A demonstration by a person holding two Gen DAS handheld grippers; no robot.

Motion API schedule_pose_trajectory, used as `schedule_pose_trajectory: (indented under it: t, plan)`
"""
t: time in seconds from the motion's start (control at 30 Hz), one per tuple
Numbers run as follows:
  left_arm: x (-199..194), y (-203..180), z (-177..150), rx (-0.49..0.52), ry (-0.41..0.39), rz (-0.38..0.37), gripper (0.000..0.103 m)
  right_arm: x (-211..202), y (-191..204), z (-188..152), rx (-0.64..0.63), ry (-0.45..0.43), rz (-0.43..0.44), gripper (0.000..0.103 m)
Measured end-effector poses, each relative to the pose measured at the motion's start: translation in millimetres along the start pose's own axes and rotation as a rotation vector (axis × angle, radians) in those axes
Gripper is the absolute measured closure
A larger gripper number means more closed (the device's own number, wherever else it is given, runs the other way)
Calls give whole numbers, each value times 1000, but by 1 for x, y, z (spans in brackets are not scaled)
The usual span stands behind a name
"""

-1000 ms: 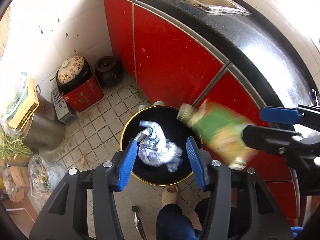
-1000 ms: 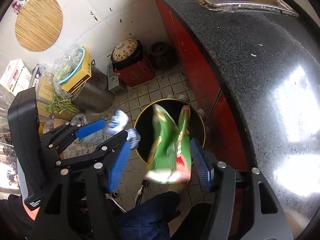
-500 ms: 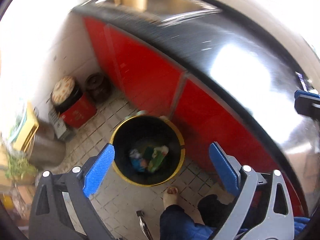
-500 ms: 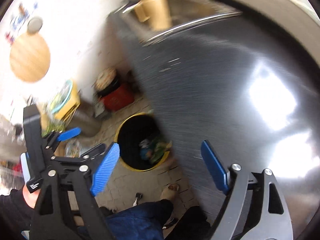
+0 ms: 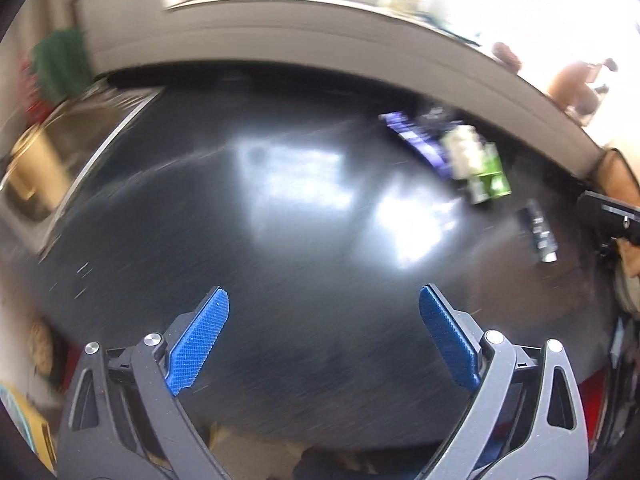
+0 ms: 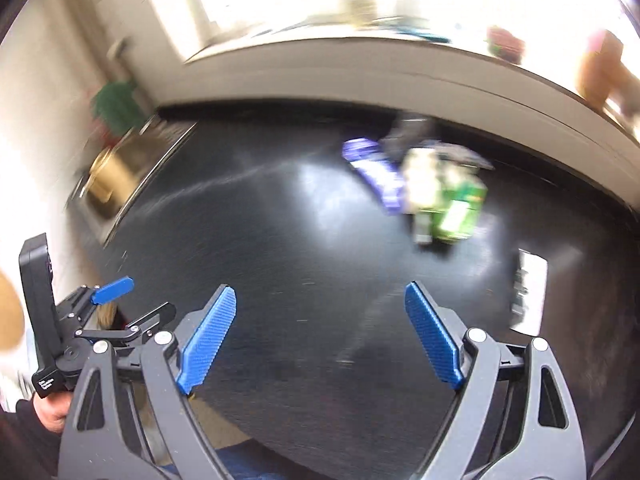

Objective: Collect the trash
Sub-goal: 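Return both tools to the countertop and approach the blue tube with left tool, then grasp the blue tube with left tool while right tool grasps the green marker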

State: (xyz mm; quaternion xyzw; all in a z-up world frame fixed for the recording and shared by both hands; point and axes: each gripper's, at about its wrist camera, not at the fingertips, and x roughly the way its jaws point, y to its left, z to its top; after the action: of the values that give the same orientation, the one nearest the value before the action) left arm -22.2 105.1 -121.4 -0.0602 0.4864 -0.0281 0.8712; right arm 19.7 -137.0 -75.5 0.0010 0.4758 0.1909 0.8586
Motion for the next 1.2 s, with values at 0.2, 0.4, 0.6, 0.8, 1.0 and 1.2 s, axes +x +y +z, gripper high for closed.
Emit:
schedule_pose_trajectory:
  t: [0.2,0.4,0.6,0.8,1.0,1.2]
  plan:
    - [21,-68,30,89,9,-74,10,-26,-68,-10,118,-46,-73,19]
    - [45,-95,48,132,38,-81,10,-17,-105,-6,171,-36,-71,19]
    - [83,-95,81,91,70,-68,10,17,-118,10,210,1,-40,19]
    - [141,-89,124,2,106,-43,10,75,-137,38,276,63,-20,19]
    - [200,-82,149,-61,184,-25,10,145,-155,63,325,150,-14,30]
    - [228,-82,167,-80,210,-41,10,167,-167,66,359,192,33,33]
